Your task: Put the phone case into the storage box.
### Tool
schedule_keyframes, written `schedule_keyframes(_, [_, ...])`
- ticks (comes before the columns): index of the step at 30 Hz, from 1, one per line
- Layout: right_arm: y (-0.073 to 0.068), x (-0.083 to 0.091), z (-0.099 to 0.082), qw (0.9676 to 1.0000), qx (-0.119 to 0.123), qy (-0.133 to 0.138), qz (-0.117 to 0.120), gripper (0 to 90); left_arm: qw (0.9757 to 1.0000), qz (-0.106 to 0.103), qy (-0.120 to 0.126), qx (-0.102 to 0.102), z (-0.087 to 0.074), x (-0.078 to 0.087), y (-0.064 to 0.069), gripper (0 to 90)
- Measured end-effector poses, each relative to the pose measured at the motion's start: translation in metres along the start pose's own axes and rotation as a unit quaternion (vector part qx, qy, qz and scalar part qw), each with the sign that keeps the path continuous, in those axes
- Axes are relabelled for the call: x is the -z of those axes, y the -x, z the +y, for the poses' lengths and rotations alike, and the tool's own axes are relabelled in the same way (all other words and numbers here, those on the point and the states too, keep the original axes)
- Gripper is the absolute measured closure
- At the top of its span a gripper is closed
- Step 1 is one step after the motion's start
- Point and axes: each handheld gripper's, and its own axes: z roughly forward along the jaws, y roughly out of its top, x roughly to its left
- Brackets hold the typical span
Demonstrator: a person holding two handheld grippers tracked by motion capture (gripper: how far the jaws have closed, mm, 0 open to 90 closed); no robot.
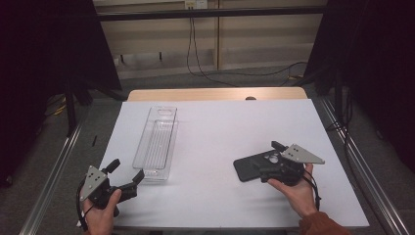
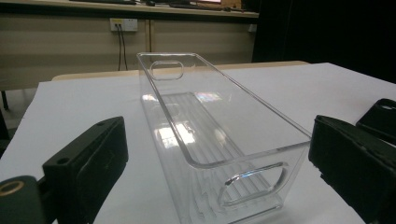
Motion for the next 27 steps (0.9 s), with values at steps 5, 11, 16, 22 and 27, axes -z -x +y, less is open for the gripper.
schedule_keyframes(5, [0.001,-0.010,0.004,1.0000,0.000,0.004,0.002,1.3,1.0000,-0.002,0.002,0.002,0.000,0.000,0.000,4.7])
schedule_keyframes(11, [0.002,-0.022,0.010,0.9999,0.001,0.012,0.008,3.9,1.0000,-0.002,0.001,0.002,0.000,0.000,0.000,4.7])
schedule_keyframes(16, [0.003,-0.032,0.015,0.9997,0.012,0.018,0.006,8.3,1.0000,0.000,0.001,0.002,0.000,0.000,0.000,4.7])
schedule_keyframes(22, [0.004,-0.042,0.019,0.9994,0.020,0.027,0.007,15.2,1.0000,0.000,0.000,0.002,0.000,0.000,0.000,4.7])
schedule_keyframes(27, [0.007,-0.050,0.027,0.9990,0.027,0.030,0.019,30.5,1.0000,0.000,-0.002,-0.002,0.000,0.000,0.000,4.7])
